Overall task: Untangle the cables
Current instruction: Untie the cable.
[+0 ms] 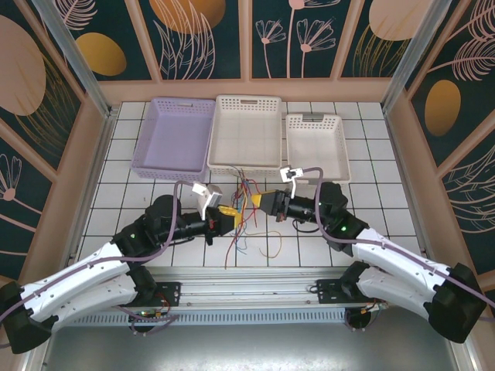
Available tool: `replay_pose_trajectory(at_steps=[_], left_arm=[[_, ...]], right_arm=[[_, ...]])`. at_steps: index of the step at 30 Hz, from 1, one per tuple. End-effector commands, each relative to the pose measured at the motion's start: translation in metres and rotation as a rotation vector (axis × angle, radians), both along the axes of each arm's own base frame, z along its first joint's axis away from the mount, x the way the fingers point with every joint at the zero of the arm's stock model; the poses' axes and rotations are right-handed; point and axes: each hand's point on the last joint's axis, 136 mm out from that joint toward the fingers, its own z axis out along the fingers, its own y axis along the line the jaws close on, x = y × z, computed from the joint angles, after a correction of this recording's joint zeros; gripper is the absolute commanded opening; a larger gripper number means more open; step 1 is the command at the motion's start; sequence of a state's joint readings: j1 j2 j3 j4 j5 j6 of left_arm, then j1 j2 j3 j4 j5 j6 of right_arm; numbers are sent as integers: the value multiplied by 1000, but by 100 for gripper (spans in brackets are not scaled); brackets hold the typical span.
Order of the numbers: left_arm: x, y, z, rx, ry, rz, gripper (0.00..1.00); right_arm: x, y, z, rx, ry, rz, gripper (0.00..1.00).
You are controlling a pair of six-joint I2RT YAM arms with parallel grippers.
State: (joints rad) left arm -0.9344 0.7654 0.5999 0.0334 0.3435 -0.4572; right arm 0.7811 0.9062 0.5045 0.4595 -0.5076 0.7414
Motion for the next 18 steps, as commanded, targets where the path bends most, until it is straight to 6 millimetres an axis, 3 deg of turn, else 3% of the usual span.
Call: replay_pose_trajectory(at_steps=[1,3,5,14,18], left_arm=[[-9,1,16,-50,-25,-41,31],[-11,2,15,-46,-22,-46,61],[-13,3,17,-46,-23,-57,72],[-3,4,14,34,-40,-13,77],[12,0,6,106,-38,35,77]], right_arm=[[5,-10,29,63,-78,-68,0],[4,-11,29,64,-81,-68,0],[3,-10,29,61,-84,-61,0],[-19,-1,36,66,-135,59,0],[-34,11,37,28,-169,129,0]])
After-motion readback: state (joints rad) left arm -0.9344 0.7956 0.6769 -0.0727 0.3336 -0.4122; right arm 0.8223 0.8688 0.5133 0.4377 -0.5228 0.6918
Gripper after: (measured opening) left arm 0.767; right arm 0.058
